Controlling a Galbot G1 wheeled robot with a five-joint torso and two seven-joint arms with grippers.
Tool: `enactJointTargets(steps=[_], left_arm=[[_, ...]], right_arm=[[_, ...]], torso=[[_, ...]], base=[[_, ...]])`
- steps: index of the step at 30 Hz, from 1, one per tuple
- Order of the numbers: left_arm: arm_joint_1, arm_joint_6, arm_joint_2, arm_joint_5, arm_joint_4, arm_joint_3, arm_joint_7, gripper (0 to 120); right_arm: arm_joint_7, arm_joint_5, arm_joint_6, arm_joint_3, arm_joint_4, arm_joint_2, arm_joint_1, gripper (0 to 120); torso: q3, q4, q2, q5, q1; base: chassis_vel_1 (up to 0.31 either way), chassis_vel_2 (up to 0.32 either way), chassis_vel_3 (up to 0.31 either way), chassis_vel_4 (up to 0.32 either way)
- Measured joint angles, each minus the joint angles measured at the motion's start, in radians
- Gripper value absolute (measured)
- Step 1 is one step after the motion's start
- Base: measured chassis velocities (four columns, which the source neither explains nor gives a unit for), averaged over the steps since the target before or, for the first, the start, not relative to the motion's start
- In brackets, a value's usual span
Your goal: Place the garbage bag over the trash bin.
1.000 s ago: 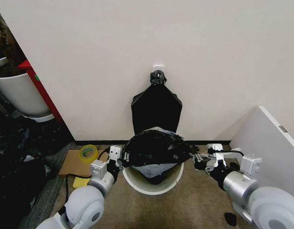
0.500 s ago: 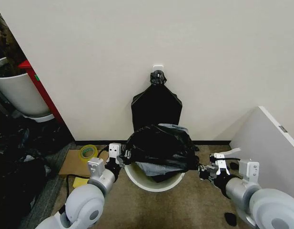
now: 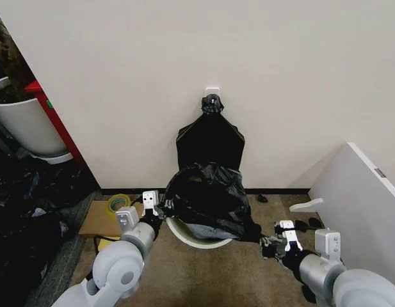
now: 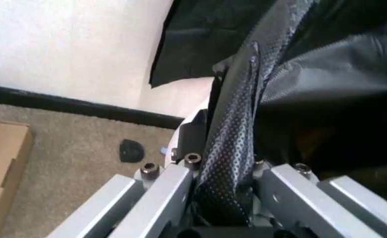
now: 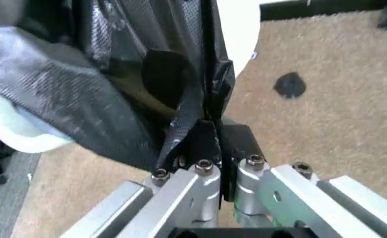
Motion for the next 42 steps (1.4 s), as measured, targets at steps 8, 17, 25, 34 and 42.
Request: enactJointTargets(steps=[8,17,25,34,42], left_arm=[[0.012,0.015,0.007,-0.015,-0.018,-0.008,0.005,0],[-0.006,0.034,-0.002,-0.012,0.009,-0.003,-0.009,0],[-0.015,0.044,-0.006,-0.017,0.040,-0.003,-0.026,0],[-0.014,0.050,0.000,0.019,0.050,0.015,-0.013,0],[-0.014,0.059,0.004,0.085,0.036,0.044,0.035,0]], right_arm=[[-0.017,-0.013,0.002,-0.006,-0.019,0.027,0.001,0],[-0.009,-0.053,0.035,0.019,0.024,0.034,-0.038,25],[0.055,-0.067,0.021,0.054,0.026,0.039,-0.048,50],[0.016,-0.086,0.013,0.105,0.027,0.015,-0.050,85],[-0.226,0.030,0.004,0.034,0.029,-0.087,0.064,100]], torso=[[0.000,0.0001,0.000,0.0000,0.000],[0.000,0.0000,0.000,-0.0001,0.000],[0.000,0.0000,0.000,0.0000,0.000],[0.000,-0.0001,0.000,0.0000,0.000],[0.000,0.0002,0.000,-0.0001,0.000]], base=[[0.000,0.000,0.000,0.000],[0.000,0.000,0.000,0.000],[0.000,0.000,0.000,0.000],[0.000,0.000,0.000,0.000],[0.000,0.000,0.000,0.000]])
